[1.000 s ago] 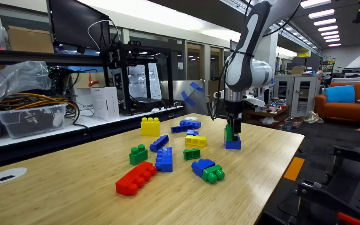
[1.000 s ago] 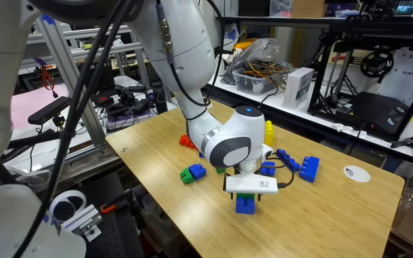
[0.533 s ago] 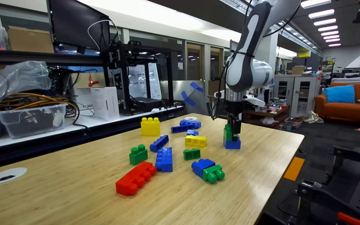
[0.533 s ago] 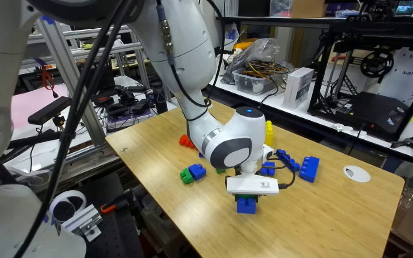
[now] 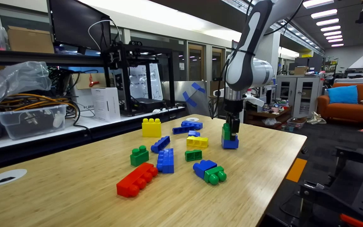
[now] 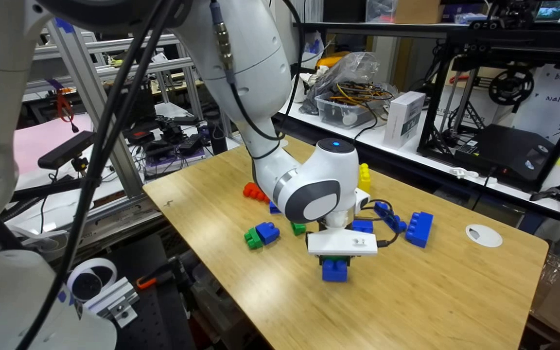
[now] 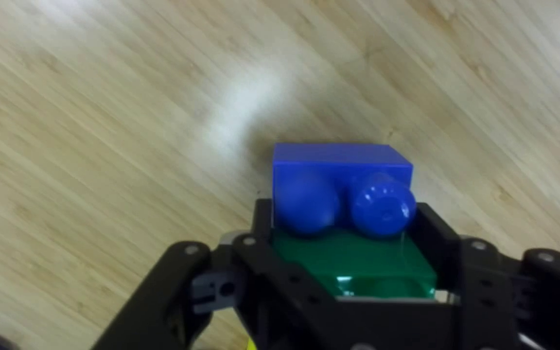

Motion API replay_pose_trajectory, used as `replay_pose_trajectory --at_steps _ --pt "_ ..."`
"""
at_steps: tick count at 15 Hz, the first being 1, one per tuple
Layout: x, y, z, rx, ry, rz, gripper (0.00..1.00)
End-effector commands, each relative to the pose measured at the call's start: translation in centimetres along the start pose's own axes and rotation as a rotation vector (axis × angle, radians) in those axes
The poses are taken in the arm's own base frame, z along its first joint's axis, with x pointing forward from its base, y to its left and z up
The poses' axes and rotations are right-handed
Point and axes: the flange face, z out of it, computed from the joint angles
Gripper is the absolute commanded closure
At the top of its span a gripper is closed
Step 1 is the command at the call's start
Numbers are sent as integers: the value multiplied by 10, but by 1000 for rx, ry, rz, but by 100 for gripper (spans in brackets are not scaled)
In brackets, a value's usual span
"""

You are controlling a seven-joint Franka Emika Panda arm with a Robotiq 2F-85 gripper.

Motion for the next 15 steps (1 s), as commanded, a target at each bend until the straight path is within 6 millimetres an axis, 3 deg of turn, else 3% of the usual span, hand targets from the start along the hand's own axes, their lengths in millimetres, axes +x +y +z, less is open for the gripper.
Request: replay_pose_trajectory --at_steps 1,8,15 --pt "22 -2 -28 -27 16 -43 55" --pt "104 -18 -57 -42 -12 -153 55" --pt "177 -7 -78 -25 -71 -177 55"
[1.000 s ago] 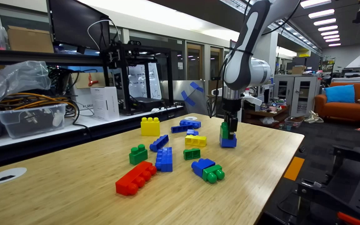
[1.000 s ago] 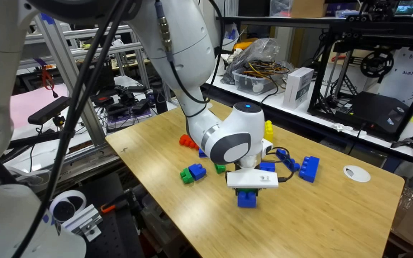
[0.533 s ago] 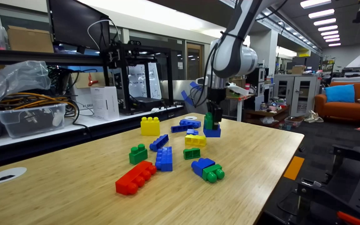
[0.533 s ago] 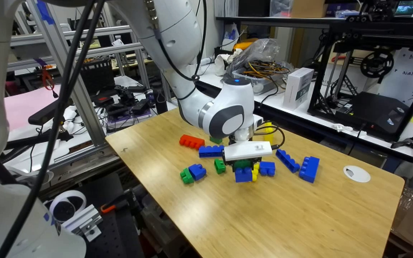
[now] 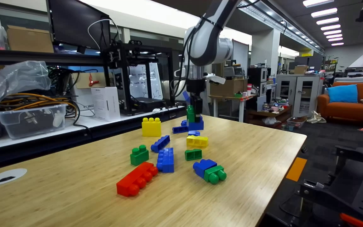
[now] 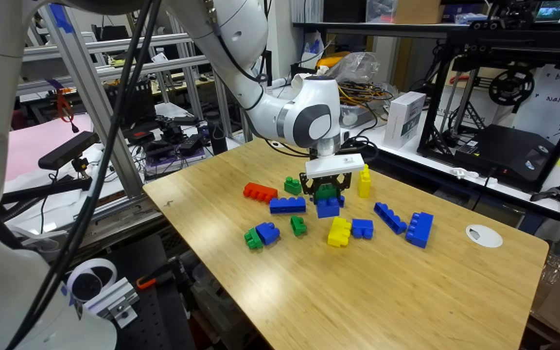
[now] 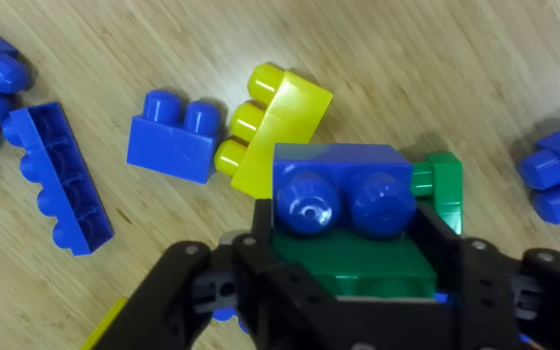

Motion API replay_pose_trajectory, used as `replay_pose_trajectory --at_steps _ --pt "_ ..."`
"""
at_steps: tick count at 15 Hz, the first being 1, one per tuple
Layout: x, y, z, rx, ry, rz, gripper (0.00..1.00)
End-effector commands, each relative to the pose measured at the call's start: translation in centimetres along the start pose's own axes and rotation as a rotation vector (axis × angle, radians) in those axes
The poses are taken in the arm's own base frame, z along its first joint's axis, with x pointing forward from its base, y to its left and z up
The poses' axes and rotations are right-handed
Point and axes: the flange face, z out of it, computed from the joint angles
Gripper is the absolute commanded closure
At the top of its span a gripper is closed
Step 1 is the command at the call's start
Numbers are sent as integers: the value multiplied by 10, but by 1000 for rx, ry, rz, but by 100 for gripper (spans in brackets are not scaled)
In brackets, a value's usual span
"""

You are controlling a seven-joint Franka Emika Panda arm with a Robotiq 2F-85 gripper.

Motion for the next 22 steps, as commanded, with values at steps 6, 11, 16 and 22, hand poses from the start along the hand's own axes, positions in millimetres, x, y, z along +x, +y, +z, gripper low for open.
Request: replay_pose_trajectory --at_steps 6,11,16,22 --pt "49 35 27 64 -54 -15 55" --pt "70 44 43 99 -36 -11 55" --pt "87 47 48 130 -16 -14 55" --pt "78 44 69 157 -9 6 55"
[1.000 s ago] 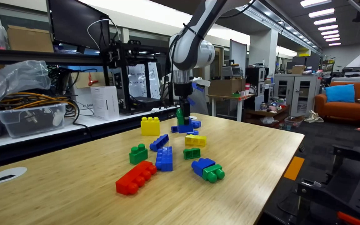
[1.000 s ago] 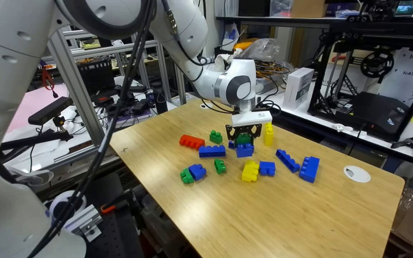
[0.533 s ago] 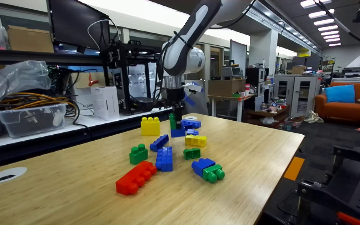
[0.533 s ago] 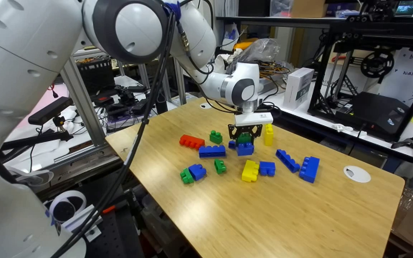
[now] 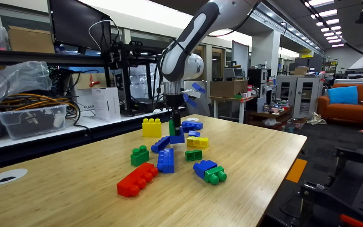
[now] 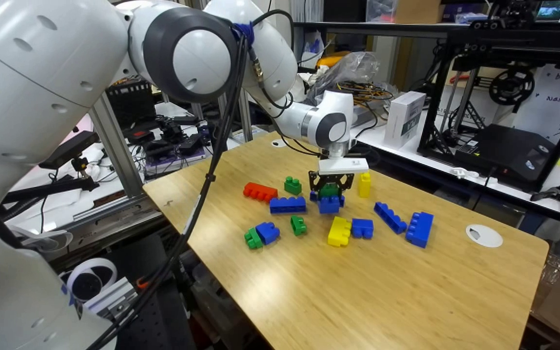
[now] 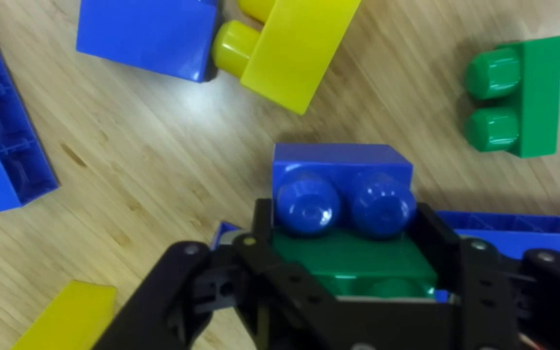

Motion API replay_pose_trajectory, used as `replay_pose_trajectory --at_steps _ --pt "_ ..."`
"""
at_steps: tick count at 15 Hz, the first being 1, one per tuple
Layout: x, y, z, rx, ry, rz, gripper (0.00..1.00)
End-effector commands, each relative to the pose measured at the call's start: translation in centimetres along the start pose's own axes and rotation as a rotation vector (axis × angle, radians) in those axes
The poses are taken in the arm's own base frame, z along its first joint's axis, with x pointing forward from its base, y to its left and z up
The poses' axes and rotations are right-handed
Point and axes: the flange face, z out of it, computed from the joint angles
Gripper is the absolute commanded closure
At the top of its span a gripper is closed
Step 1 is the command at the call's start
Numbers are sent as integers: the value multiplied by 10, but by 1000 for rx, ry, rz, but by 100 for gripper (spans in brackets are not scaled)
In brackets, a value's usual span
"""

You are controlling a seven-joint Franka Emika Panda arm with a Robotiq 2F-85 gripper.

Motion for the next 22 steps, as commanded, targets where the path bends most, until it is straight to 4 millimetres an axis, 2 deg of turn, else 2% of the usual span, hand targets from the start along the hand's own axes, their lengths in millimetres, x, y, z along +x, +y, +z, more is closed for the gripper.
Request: replay_pose_trajectory --at_steps 1,8,20,21,22 --pt "-6 3 8 36 12 4 55" --pt "-16 -11 33 37 12 -3 55" --pt "-35 -36 43 -45 60 -35 55" --pt "-36 -40 44 -53 49 -43 51" --pt "-36 -42 44 -59 42 -53 8"
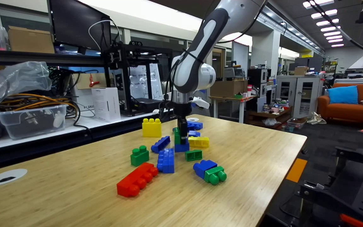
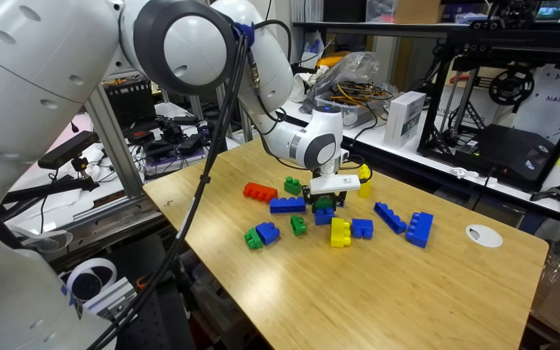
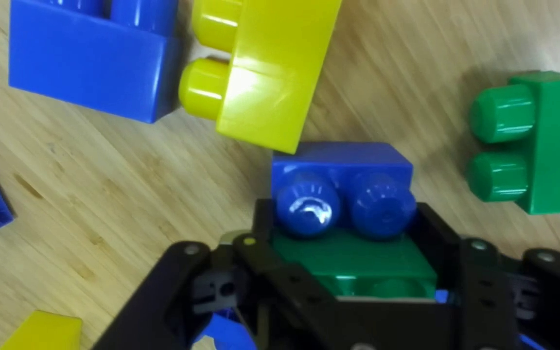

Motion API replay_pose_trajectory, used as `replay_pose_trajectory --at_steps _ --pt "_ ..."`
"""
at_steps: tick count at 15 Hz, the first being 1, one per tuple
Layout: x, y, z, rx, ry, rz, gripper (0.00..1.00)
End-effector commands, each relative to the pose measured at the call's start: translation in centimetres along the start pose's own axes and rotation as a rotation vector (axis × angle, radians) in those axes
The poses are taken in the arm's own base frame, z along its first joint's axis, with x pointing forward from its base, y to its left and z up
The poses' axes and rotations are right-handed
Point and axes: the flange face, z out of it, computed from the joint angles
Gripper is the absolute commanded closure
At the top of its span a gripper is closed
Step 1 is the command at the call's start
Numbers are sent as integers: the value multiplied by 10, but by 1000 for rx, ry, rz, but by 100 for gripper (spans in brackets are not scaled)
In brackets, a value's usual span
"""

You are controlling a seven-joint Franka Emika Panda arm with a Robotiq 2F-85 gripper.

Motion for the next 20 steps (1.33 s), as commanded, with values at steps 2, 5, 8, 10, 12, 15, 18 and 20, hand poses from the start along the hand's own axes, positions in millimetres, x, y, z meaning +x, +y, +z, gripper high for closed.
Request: replay_pose_trajectory --at_steps 2,5,8,10,12,15,18,20 --pt "-12 -21 7 -4 -38 -52 2" --pt "-17 -30 2 -20 -59 -76 0" --pt "-18 -31 -19 -68 -55 -97 0" --pt "-21 -30 -36 -91 -51 -93 0" --pt "-30 -31 -52 -100 -61 -62 0" --pt "-50 -40 -77 -95 -81 28 0" --pt "-69 -56 -101 -89 -85 162 0" --pt "-80 -67 -113 -87 -83 233 0"
